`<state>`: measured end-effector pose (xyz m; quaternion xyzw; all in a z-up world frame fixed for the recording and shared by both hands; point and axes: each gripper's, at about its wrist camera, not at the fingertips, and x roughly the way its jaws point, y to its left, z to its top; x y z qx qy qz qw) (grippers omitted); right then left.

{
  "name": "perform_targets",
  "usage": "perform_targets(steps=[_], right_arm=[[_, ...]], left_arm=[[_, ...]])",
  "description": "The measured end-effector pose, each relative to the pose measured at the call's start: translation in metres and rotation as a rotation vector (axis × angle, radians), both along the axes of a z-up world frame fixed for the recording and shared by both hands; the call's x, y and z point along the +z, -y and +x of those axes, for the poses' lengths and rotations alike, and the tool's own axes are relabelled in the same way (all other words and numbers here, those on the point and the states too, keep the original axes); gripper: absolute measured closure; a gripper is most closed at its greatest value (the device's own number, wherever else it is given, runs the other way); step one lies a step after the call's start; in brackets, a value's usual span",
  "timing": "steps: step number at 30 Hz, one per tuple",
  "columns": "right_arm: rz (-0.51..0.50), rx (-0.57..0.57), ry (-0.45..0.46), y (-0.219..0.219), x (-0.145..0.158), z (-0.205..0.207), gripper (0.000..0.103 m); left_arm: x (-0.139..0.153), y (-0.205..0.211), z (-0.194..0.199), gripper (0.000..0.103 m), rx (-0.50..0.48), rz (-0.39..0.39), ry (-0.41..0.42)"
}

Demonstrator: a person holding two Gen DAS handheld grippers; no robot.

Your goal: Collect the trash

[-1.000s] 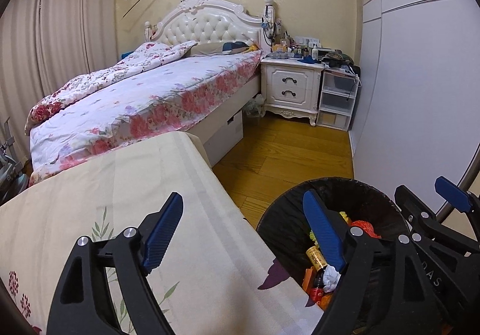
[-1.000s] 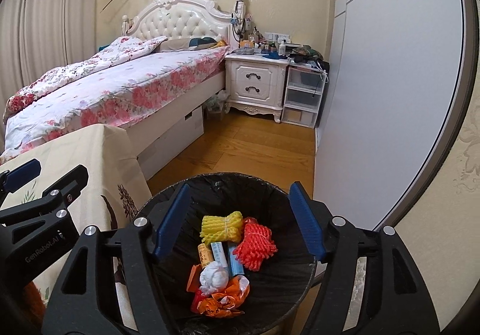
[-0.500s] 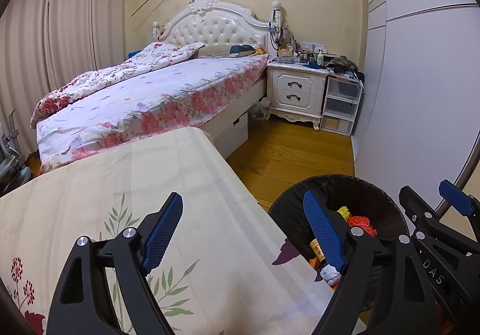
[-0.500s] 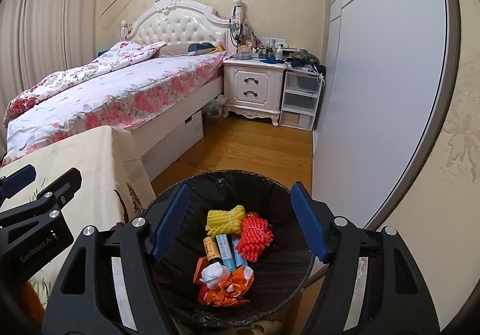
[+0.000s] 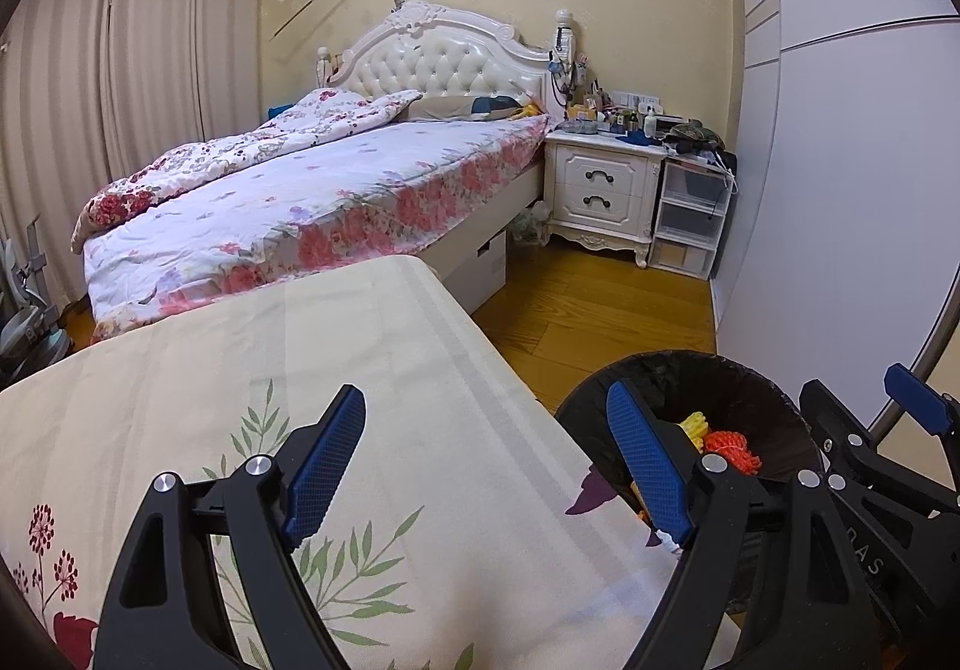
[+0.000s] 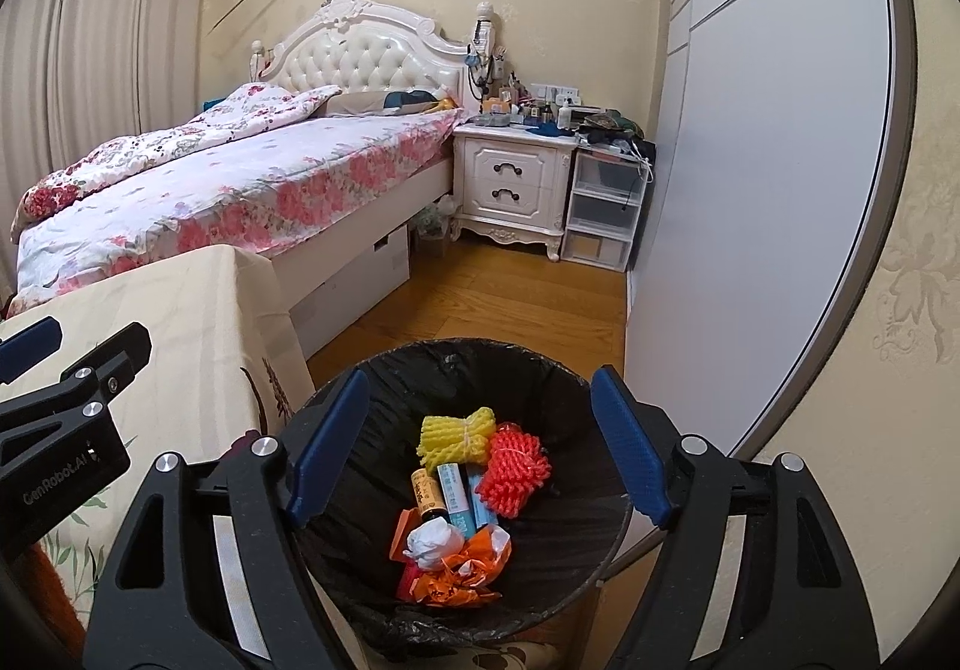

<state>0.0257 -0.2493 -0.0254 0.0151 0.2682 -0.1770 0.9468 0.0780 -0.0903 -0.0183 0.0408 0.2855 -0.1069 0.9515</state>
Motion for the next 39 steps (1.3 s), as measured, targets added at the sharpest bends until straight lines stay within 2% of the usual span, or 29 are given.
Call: perform_targets(steps=[39], right_arm=[[0.000,-0.005,-0.006,0.0026,-0.0012,0.0011,0.028]], left_arm=[[0.0055,-0.0021,-0.0012,0.023,0.002,0.002,0.003]])
